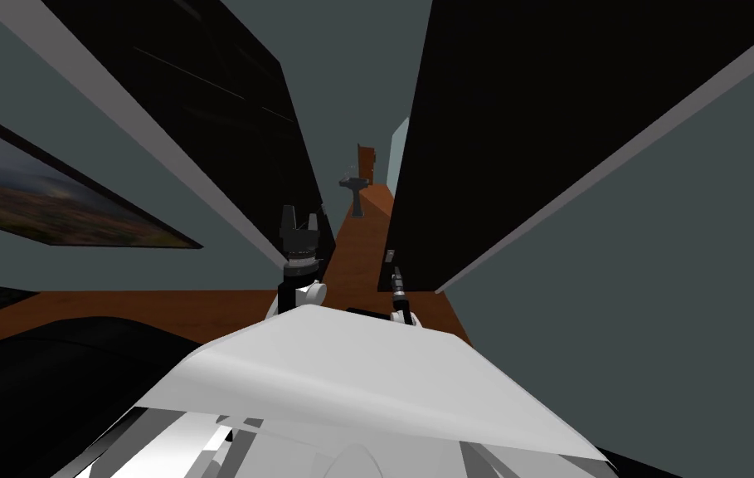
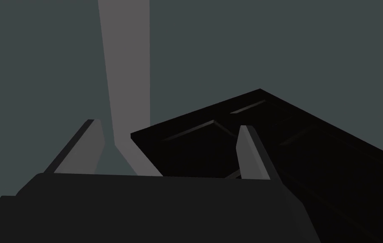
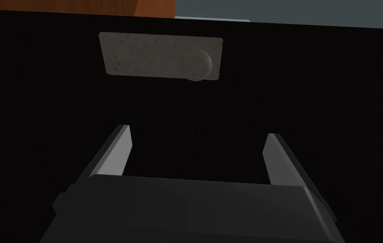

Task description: Push the door open

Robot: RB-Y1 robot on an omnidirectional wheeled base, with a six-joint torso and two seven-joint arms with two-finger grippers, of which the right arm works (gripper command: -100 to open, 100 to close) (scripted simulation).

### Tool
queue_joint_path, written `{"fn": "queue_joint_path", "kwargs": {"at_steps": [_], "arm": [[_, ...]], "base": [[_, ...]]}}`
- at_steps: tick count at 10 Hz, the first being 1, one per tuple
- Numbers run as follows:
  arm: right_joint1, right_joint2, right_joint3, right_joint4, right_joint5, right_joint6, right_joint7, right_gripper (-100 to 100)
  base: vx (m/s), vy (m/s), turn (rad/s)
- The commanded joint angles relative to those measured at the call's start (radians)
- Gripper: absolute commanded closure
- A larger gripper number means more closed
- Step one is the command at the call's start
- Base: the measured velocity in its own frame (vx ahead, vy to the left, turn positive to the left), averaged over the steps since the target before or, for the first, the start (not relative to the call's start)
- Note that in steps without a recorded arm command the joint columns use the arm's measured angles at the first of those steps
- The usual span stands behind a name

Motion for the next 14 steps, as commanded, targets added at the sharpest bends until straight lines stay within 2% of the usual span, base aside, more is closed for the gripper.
{"fn": "queue_joint_path", "kwargs": {"at_steps": [1,3,5,6,8,10,11,12,14], "arm": [[-0.003,-0.031,-0.003,0.004,-0.001,-0.001,-0.001,-100],[-0.007,-0.056,-0.007,0.010,-0.003,-0.003,-0.002,-100],[-0.010,-0.064,-0.011,0.015,-0.005,-0.004,-0.002,-100],[-0.012,-0.062,-0.013,0.018,-0.006,-0.005,-0.003,-100],[-0.017,-0.044,-0.018,0.025,-0.007,-0.007,-0.004,-100],[-0.020,-0.005,-0.022,0.030,-0.009,-0.008,-0.005,-100],[-0.030,-0.017,-0.024,0.049,-0.010,-0.016,-0.005,-100],[-0.030,-0.017,-0.024,0.049,-0.010,-0.016,-0.005,100],[-0.030,-0.017,-0.024,0.049,-0.010,-0.016,-0.005,100]], "base": [[0.083,0.015,0.025],[0.153,0.032,0.019],[0.153,0.036,0.015],[0.211,0.041,0.027],[0.200,0.028,0.024],[0.171,0.030,0.009],[0.060,0.016,-0.007],[-0.011,-0.003,0.007],[-0.015,-0.006,0.005]]}}
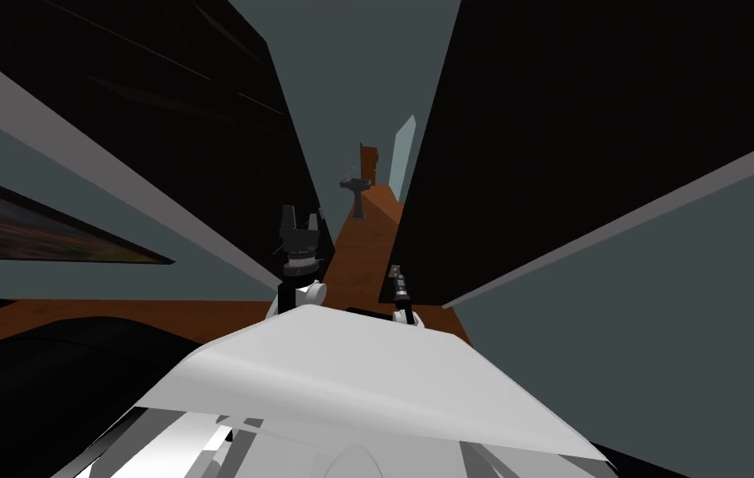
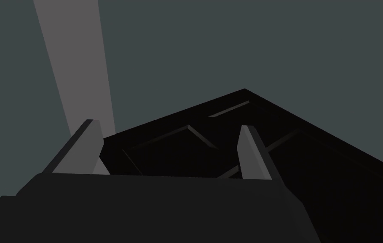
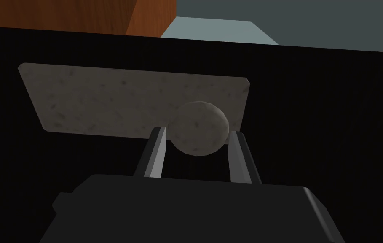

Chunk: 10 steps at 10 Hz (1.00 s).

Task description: Push the door open

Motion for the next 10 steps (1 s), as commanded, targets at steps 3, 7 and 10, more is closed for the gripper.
{"fn": "queue_joint_path", "kwargs": {"at_steps": [3,7,10], "arm": [[0.002,0.000,0.000,0.001,0.000,0.000,0.000,100],[0.000,-0.042,-0.030,0.004,-0.014,0.001,0.009,100],[-0.003,-0.066,-0.058,0.005,-0.027,0.000,0.017,100]], "base": [[-0.006,-0.001,-0.002],[0.122,0.057,-0.028],[0.175,0.053,-0.077]]}}
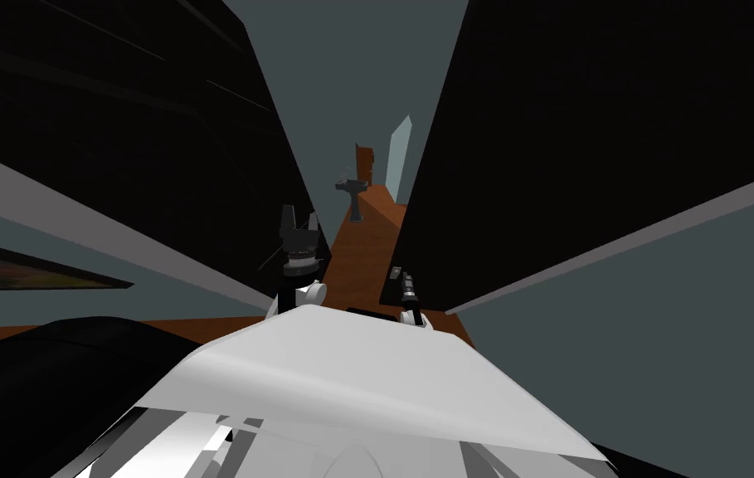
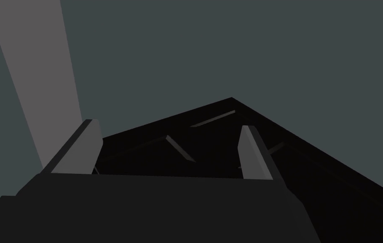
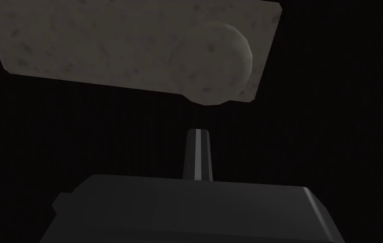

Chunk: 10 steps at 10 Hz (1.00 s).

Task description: Push the door open

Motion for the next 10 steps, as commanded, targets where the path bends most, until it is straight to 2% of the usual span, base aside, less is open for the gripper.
{"fn": "queue_joint_path", "kwargs": {"at_steps": [1,5,8,9,10], "arm": [[0.004,-0.005,0.003,-0.005,-0.002,0.001,-0.003,-100],[0.010,0.003,0.009,-0.015,-0.005,0.002,-0.008,-100],[0.017,0.031,0.016,-0.024,-0.008,0.003,-0.014,-100],[0.018,0.021,0.015,-0.026,-0.007,0.004,-0.014,-100],[0.017,0.007,0.012,-0.022,-0.009,-0.001,-0.013,-100]], "base": [[-0.019,0.058,-0.045],[-0.178,0.030,-0.016],[-0.211,0.006,-0.025],[-0.096,0.005,-0.006],[0.100,0.028,0.032]]}}
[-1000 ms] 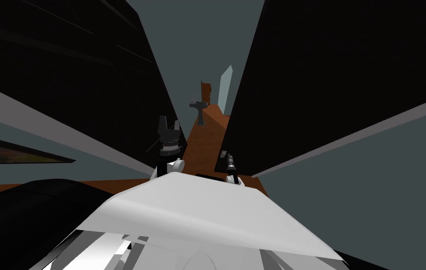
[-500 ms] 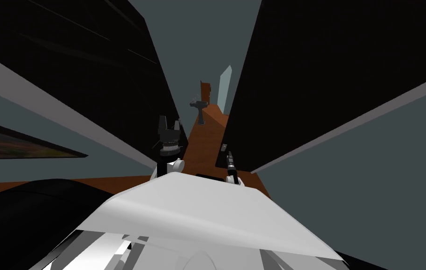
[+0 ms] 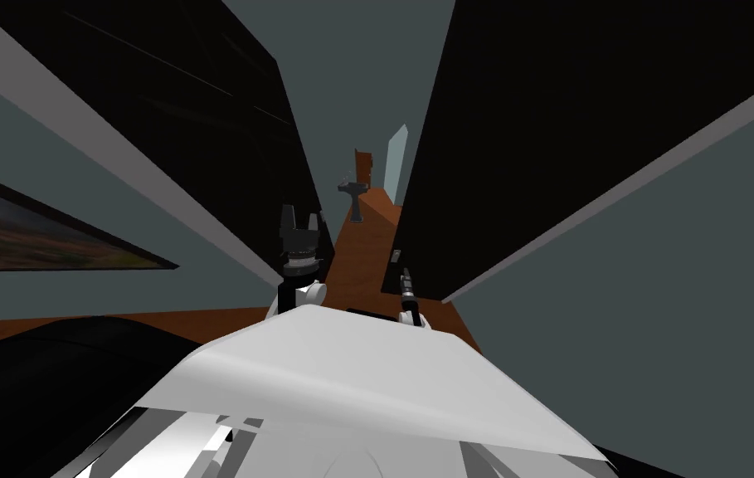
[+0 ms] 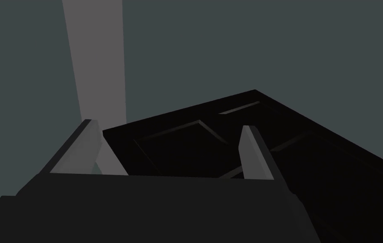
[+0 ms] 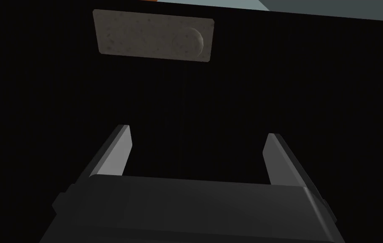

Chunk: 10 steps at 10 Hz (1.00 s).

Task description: Push the door open

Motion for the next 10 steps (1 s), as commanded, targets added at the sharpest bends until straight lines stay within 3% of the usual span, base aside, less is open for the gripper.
{"fn": "queue_joint_path", "kwargs": {"at_steps": [1,5,9,10], "arm": [[-0.001,-0.009,-0.002,0.003,-0.001,-0.004,0.001,-100],[-0.004,-0.015,-0.009,0.009,-0.004,-0.012,0.005,-100],[-0.006,0.010,-0.016,0.015,-0.008,-0.020,0.009,-100],[-0.004,0.005,-0.015,0.012,-0.007,-0.018,0.009,-100]], "base": [[0.168,0.044,0.019],[0.192,0.032,0.021],[0.197,0.028,0.024],[0.068,0.024,-0.017]]}}
